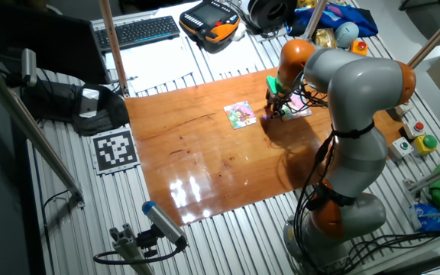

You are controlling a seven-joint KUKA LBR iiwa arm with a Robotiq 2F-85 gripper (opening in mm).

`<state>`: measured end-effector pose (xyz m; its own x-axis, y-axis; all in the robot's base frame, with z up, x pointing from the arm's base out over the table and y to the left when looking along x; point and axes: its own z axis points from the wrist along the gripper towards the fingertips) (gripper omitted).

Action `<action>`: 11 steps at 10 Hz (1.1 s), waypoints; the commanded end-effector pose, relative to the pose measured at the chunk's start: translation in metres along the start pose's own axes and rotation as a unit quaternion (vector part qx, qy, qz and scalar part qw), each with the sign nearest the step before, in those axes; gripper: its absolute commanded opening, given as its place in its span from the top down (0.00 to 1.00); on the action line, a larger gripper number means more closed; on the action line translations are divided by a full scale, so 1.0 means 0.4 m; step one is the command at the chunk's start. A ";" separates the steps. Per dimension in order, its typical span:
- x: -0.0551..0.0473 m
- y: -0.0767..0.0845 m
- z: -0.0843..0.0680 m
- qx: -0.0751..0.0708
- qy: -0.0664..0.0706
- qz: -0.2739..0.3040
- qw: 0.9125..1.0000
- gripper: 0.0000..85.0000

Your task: Assemble one piece of a puzzle

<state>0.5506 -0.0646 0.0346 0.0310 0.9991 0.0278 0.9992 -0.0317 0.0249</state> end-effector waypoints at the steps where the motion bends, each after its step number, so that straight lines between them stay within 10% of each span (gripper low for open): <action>1: 0.001 -0.003 0.005 0.000 0.001 0.000 1.000 0.40; 11: -0.001 -0.005 0.018 0.001 0.006 0.005 1.000 0.40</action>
<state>0.5488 -0.0647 0.0273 0.0414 0.9984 0.0390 0.9988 -0.0424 0.0234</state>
